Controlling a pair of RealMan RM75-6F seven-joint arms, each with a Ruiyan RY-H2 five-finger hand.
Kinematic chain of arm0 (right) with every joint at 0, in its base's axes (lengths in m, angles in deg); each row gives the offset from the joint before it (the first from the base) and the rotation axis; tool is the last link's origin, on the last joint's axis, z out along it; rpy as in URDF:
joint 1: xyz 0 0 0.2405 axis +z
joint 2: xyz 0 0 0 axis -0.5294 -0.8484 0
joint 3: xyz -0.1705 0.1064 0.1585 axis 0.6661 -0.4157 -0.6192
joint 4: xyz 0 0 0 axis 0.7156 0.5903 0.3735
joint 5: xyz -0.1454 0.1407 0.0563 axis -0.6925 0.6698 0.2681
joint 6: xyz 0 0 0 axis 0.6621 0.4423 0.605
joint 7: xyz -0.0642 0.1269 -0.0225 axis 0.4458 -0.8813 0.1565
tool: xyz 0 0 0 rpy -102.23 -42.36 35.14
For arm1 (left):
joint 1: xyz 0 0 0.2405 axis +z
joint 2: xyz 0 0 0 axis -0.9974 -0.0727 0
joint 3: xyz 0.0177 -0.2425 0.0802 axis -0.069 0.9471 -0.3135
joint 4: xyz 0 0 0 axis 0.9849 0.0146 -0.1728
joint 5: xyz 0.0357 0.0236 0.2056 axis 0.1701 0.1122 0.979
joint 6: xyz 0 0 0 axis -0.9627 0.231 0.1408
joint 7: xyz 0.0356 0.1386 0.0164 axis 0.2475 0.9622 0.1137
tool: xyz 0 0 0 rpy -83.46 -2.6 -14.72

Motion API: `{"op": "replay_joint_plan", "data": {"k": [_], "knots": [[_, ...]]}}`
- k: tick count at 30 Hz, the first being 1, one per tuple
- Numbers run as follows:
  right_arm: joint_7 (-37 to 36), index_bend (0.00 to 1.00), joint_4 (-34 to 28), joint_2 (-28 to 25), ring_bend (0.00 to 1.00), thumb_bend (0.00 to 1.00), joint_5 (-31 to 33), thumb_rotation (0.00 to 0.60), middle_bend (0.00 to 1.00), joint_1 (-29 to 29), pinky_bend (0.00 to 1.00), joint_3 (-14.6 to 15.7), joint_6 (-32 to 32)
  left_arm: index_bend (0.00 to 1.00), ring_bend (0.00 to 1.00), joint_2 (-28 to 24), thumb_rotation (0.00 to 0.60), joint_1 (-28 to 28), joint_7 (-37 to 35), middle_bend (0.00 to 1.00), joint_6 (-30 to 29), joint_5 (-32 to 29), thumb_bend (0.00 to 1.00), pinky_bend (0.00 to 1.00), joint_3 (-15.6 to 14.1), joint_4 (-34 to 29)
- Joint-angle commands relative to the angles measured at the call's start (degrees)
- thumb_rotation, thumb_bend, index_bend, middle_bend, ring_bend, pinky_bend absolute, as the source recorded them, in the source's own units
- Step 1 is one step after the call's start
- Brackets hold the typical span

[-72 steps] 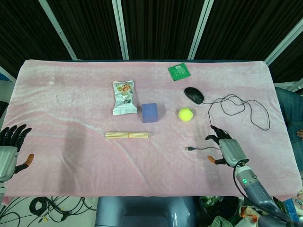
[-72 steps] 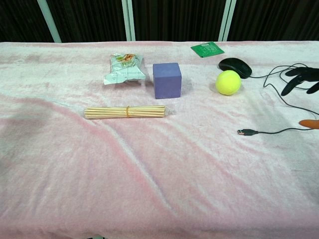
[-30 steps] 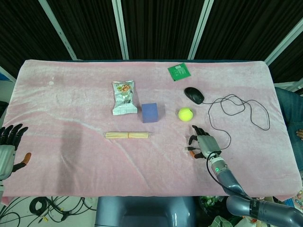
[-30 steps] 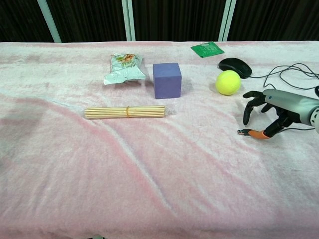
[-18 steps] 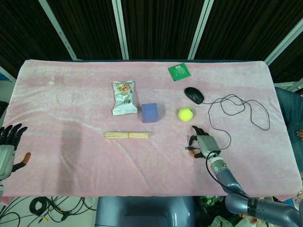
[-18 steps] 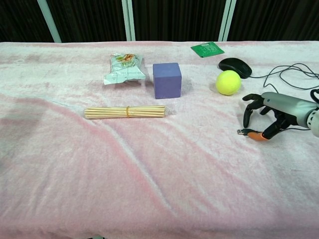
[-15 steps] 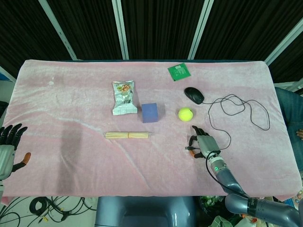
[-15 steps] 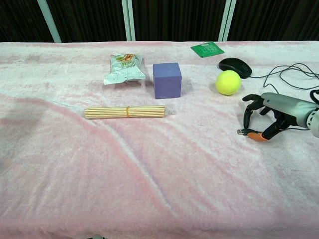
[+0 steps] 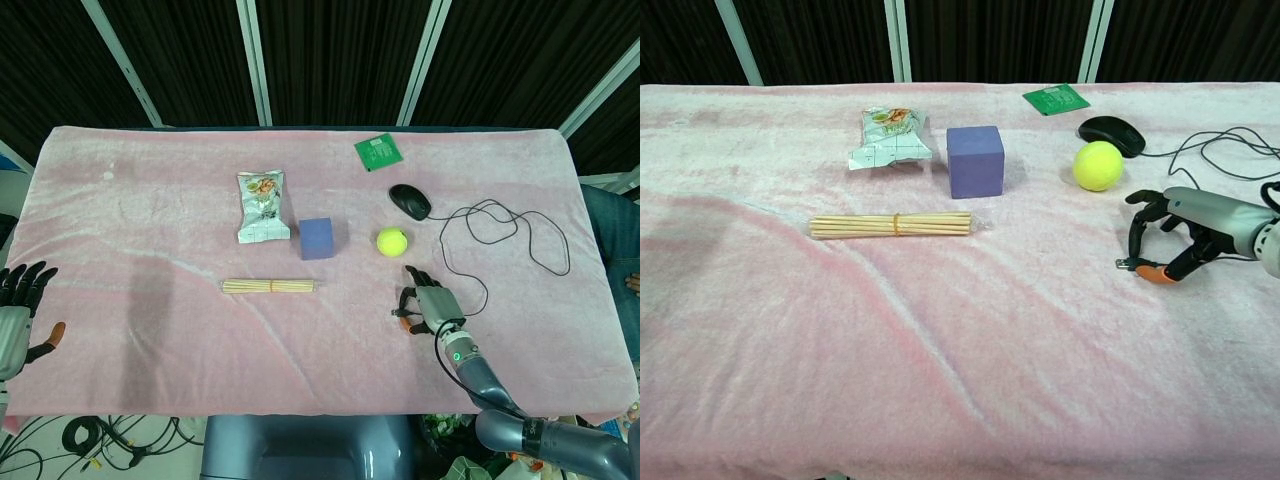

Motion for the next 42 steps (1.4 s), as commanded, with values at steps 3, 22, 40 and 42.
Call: {"op": "replay_joint_plan", "data": {"k": [3, 22, 40, 42], "knots": [[-0.97, 0.61, 0.14, 0.32, 0.04, 0.40, -1.50, 0.600, 0.00, -0.05, 0.16, -0.07, 0.17, 0.12, 0.00, 0.03, 0.600, 0.03, -0.05, 0.07, 0.00, 0.03, 0.33, 0.00, 0.05, -0.01], [-17.02, 0.65, -14.43, -11.84, 0.04, 0.45, -20.41, 0.600, 0.00, -7.64, 0.16, -2.76, 13.11, 0.12, 0.00, -0.29, 0.600, 0.31, -0.64, 0.07, 0.08, -0.70, 0.33, 0.00, 0.68, -0.42], [-32.61, 0.68, -24.11, -22.12, 0.04, 0.45, -56.02, 0.600, 0.00, -20.42, 0.16, 8.59, 36.17, 0.12, 0.00, -0.07, 0.600, 0.93, -0.02, 0.06, -0.49, -1.34, 0.33, 0.00, 0.87, -1.33], [-31.64, 0.68, -24.61, -21.85, 0.04, 0.45, -58.31, 0.600, 0.00, -21.06, 0.16, 9.68, 37.21, 0.12, 0.00, -0.10, 0.600, 1.03, -0.28, 0.06, -0.51, -1.68, 0.33, 0.00, 1.02, -1.43]]}}
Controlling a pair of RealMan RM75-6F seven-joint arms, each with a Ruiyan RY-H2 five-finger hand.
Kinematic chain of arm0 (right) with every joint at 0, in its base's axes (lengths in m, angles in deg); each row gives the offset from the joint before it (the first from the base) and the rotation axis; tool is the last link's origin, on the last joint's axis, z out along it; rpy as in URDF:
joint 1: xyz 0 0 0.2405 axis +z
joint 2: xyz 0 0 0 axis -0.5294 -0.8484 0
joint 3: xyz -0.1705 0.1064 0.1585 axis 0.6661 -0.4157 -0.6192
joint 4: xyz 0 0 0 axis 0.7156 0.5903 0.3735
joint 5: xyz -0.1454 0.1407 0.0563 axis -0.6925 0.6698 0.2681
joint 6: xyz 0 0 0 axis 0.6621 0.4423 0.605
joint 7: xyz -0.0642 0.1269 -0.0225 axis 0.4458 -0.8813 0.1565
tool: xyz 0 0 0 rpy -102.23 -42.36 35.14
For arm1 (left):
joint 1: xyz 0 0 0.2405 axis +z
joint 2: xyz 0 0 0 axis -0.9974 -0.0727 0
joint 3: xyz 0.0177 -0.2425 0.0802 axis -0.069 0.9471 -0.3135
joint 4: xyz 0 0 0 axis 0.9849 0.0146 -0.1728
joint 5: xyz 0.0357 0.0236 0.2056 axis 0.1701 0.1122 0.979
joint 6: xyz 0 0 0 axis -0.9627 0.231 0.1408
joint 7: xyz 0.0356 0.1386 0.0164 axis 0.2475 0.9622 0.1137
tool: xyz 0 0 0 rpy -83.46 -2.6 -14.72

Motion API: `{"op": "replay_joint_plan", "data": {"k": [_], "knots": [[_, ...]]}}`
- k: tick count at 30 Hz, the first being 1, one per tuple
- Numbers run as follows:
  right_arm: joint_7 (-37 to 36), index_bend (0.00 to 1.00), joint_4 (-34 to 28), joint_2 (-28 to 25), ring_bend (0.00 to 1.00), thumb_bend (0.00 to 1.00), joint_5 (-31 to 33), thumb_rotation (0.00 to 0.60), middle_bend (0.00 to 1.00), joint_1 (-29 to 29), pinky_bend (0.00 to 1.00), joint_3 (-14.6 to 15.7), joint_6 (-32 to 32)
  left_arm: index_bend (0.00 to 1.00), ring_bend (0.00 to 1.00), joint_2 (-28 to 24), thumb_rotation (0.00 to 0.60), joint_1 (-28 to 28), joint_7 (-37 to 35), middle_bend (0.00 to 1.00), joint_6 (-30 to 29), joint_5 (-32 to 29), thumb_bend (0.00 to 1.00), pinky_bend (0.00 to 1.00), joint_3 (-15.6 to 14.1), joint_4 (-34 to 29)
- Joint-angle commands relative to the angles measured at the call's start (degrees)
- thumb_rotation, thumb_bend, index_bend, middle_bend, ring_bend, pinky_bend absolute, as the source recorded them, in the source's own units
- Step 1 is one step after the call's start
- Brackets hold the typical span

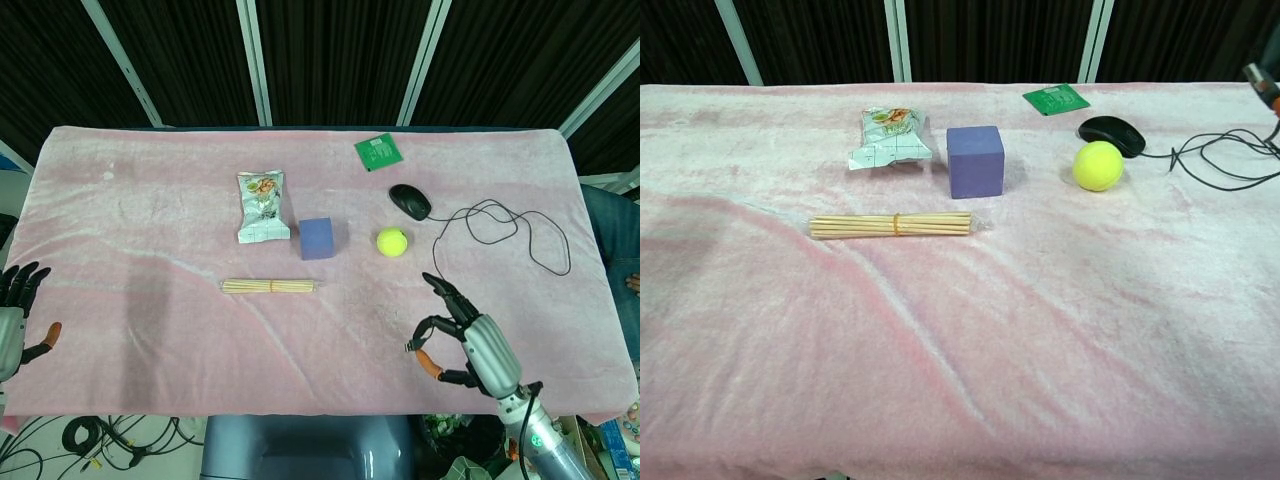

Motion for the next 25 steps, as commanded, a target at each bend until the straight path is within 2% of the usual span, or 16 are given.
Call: {"op": "replay_joint_plan", "data": {"k": [1, 6, 12, 25], "knots": [[1.11, 0.68, -1.33, -0.04, 0.04, 0.45, -4.95, 0.600, 0.00, -2.21, 0.16, 3.18, 2.75, 0.12, 0.00, -0.08, 0.600, 0.11, -0.51, 0.06, 0.04, -0.60, 0.33, 0.00, 0.27, -0.22], [3.48, 0.69, -2.99, 1.20, 0.04, 0.45, -9.01, 0.600, 0.00, -2.01, 0.16, 5.50, 1.29, 0.12, 0.00, -0.23, 0.600, 0.08, -0.96, 0.06, 0.40, -1.52, 0.33, 0.00, 0.70, -0.53], [8.30, 0.69, -5.53, 3.45, 0.04, 0.45, -11.44, 0.600, 0.00, -1.55, 0.16, 6.32, -0.92, 0.12, 0.00, -0.35, 0.600, 0.16, -0.92, 0.06, 0.37, -1.81, 0.34, 0.00, 0.87, -0.71], [13.97, 0.69, -10.38, 4.76, 0.04, 0.45, -8.55, 0.600, 0.00, 1.15, 0.16, 5.18, -7.05, 0.12, 0.00, -0.51, 0.600, 0.18, -1.03, 0.06, 0.55, -2.18, 0.34, 0.00, 1.16, -0.71]]}}
